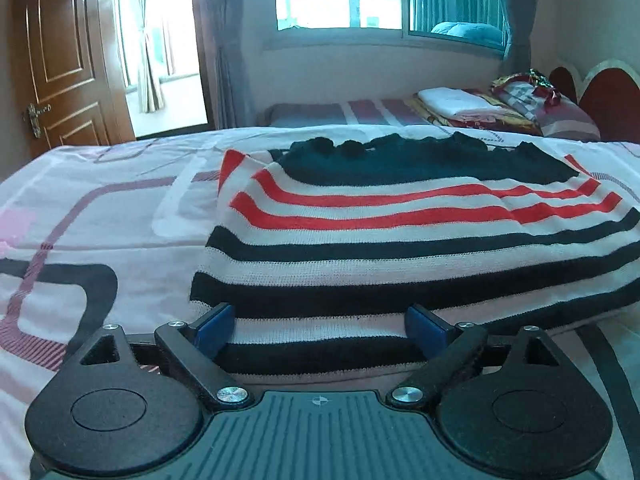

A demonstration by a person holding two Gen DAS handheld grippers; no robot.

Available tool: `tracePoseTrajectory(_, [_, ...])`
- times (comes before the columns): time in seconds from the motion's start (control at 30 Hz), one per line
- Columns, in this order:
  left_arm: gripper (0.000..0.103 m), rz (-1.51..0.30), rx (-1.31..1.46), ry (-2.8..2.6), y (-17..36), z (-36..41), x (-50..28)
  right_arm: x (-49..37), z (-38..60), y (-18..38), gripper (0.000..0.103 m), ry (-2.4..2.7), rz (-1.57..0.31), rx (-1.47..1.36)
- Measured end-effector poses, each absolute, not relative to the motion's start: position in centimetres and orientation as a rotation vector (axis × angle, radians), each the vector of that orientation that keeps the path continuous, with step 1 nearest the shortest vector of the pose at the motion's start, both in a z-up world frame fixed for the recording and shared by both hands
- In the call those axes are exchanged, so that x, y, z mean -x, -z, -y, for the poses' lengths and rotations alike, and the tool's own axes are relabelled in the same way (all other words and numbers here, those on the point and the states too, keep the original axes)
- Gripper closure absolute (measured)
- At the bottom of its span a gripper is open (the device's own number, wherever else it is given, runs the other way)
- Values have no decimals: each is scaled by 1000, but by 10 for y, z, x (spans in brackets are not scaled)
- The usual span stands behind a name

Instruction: Fold small clothes

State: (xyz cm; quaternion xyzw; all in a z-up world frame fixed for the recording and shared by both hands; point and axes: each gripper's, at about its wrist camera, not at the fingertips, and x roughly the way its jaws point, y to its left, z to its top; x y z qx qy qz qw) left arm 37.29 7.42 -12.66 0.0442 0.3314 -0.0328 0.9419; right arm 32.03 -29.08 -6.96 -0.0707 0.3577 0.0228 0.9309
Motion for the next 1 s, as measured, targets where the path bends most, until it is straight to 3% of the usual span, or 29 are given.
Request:
tracePoseTrajectory(0.1, [10, -680, -93, 58, 127, -71, -373, -333, 309, 81, 59, 4, -806, 99])
tracePoseTrajectory(0.13, [10, -683, -95, 58, 129, -72, -377, -333, 312, 84, 63, -4, -815, 80])
tracePoseTrajectory(0.17, [10, -685, -100, 54, 130, -72, -377, -333, 312, 85, 71, -14, -820, 73])
tracePoseTrajectory(0.2, [10, -688, -105, 48, 131, -73, -378, -332, 310, 87, 94, -21, -835, 88])
tracePoseTrajectory(0.3, [10, -695, -114, 46, 133, -74, -382, -322, 307, 93, 96, 4, -843, 179])
tracePoseTrajectory(0.53, [10, -668, -125, 14, 123, -76, -375, -319, 309, 92, 94, 20, -875, 183])
tracePoseTrajectory(0.6, [10, -632, -85, 57, 111, -68, -368, -315, 307, 79, 80, 48, -827, 201])
tracePoseTrajectory(0.83, [10, -651, -137, 220, 118, 7, -377, -342, 219, 78, 80, -232, -715, 315])
tracePoseTrajectory(1.0, [10, -694, -93, 72, 132, -54, -377, -329, 223, 110, 70, -195, -683, 575])
